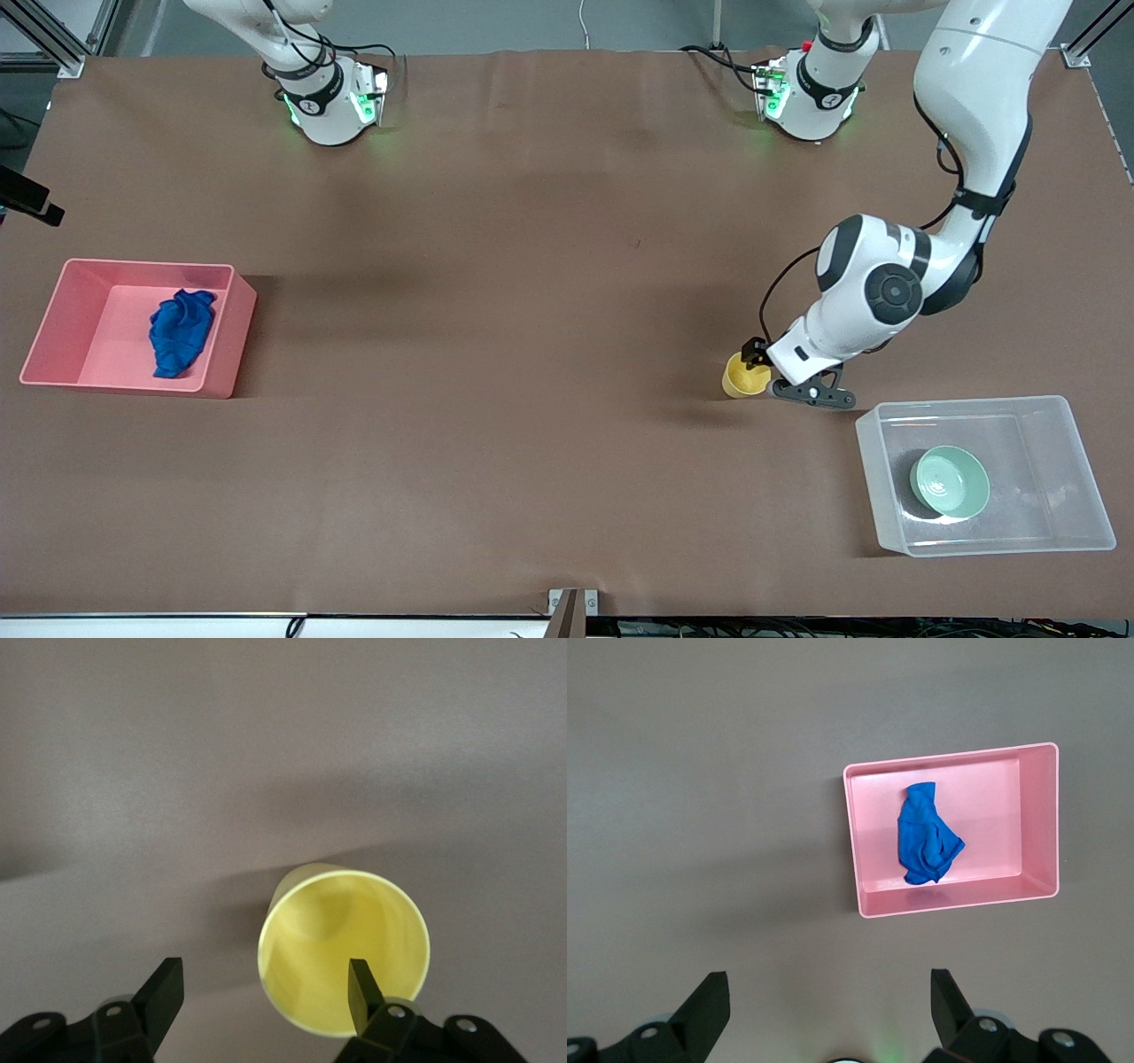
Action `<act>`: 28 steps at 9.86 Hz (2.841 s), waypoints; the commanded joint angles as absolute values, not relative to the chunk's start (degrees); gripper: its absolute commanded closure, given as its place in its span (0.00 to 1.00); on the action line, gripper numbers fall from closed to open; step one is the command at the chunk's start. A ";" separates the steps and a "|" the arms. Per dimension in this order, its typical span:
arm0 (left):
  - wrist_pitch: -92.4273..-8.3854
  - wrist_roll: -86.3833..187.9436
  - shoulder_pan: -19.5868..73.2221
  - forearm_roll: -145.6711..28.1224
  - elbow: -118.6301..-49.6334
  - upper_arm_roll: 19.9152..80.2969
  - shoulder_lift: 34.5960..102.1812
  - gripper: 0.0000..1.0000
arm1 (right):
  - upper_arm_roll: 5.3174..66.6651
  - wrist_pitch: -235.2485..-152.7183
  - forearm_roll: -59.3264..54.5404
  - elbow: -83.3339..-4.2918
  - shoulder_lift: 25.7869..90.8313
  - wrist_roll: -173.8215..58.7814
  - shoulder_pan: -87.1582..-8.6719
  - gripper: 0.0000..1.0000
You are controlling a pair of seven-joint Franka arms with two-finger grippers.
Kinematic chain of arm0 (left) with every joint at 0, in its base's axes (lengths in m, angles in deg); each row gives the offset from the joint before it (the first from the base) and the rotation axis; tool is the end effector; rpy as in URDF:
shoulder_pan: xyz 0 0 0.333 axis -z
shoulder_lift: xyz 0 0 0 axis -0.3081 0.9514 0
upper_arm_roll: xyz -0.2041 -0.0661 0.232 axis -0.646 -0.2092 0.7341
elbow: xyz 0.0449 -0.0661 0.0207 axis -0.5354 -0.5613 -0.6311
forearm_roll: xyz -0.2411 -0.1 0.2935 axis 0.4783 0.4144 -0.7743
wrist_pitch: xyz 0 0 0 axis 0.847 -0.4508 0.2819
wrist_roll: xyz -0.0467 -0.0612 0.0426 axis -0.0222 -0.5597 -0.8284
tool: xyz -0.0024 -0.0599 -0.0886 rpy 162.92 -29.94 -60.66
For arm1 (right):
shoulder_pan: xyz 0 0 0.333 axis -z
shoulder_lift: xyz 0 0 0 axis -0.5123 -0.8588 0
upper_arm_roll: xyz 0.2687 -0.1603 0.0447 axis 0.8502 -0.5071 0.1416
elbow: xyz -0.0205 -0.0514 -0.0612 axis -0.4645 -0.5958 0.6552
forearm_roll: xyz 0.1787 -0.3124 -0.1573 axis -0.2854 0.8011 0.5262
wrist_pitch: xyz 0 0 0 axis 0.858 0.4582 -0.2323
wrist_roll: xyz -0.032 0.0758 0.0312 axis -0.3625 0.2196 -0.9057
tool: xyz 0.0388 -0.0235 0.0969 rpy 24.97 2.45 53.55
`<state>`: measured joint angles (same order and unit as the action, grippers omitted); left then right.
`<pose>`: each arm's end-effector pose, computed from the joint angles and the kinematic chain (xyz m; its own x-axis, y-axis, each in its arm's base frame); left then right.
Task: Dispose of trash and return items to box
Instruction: 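Lower the left gripper onto the yellow cup and grasp it, then carry the yellow cup with the left gripper over the clear bin, then lower the yellow cup into the green bowl and open the left gripper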
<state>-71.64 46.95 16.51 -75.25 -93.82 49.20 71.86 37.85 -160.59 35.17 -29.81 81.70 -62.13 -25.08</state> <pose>0.6064 -0.1813 0.2459 0.9830 -0.1828 0.0186 -0.1836 -0.9801 0.0750 0.5336 -0.0890 0.6536 0.9864 -0.1562 -0.0516 -0.1558 -0.9877 0.0107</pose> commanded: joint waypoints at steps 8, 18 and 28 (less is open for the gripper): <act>-72.38 43.78 16.63 -79.02 -90.86 49.27 73.54 1.00 | 38.10 -160.72 35.60 -30.84 82.83 -61.76 -24.93 0.00; -52.77 68.69 0.48 -74.27 -65.02 49.53 75.29 1.00 | 38.10 -160.72 35.51 -30.84 82.83 -61.85 -24.93 0.00; -60.85 79.47 -7.02 -74.80 -58.78 54.02 87.58 1.00 | 38.10 -160.72 35.51 -30.84 82.83 -61.76 -24.84 0.00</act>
